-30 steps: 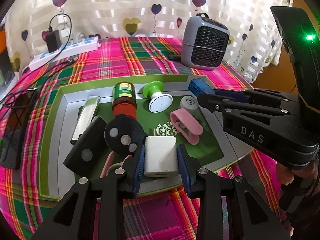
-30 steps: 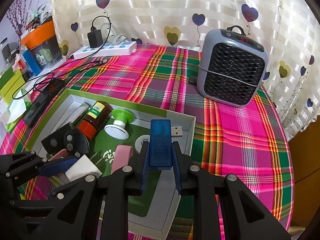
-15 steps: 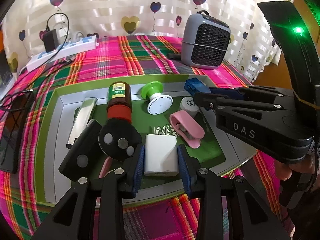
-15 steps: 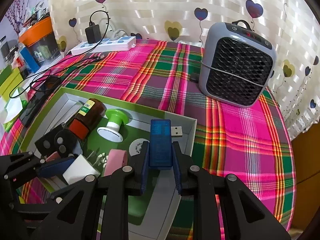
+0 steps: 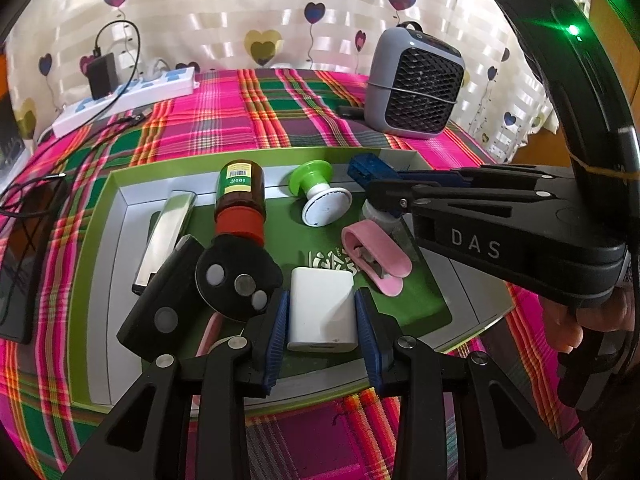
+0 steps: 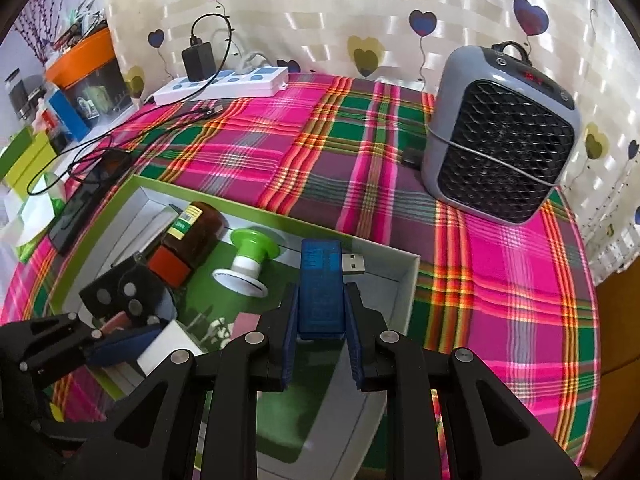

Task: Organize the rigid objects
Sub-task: 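Carry the charger into the box with the left tool while the right tool lowers the USB stick there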

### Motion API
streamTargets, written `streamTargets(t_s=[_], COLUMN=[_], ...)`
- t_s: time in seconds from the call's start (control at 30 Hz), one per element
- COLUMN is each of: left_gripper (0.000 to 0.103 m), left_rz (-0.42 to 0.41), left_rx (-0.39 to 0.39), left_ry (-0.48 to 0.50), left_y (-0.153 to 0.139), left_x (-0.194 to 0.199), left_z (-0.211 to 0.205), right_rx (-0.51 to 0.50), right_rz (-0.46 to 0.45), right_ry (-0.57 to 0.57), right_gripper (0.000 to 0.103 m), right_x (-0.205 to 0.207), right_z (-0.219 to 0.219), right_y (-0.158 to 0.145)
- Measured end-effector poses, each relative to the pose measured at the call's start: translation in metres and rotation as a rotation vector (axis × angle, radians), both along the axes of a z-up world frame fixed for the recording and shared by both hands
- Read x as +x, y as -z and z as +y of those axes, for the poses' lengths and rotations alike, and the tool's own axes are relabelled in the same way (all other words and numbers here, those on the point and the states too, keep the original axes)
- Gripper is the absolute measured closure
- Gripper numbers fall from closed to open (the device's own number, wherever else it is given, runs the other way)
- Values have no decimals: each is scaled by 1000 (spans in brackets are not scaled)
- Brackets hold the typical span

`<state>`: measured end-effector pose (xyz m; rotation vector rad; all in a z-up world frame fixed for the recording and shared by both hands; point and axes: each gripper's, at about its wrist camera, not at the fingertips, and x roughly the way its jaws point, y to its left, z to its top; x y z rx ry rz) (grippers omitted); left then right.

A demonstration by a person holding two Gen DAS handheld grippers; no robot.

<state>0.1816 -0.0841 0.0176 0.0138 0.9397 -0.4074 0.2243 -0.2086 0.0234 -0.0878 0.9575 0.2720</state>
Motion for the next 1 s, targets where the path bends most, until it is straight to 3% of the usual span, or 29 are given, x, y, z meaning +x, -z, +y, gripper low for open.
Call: streamTargets(t_s=[0.4,0.77,1.0], left_gripper=[70,69,62], left_rz=[10,9,6], left_rx=[-12,-12,-9], left_ry=[-4,-6,-3], left_y=[2,2,2], left_x=[2,2,2], left_z=[1,1,1], right_rx=[-2,-28,-32], right_rz=[60,54,60], right_ry=[-30,-35,-42], right_gripper=[80,80,80], right_x=[13,12,13], right_z=[8,12,14], right_y=[-1,-1,2])
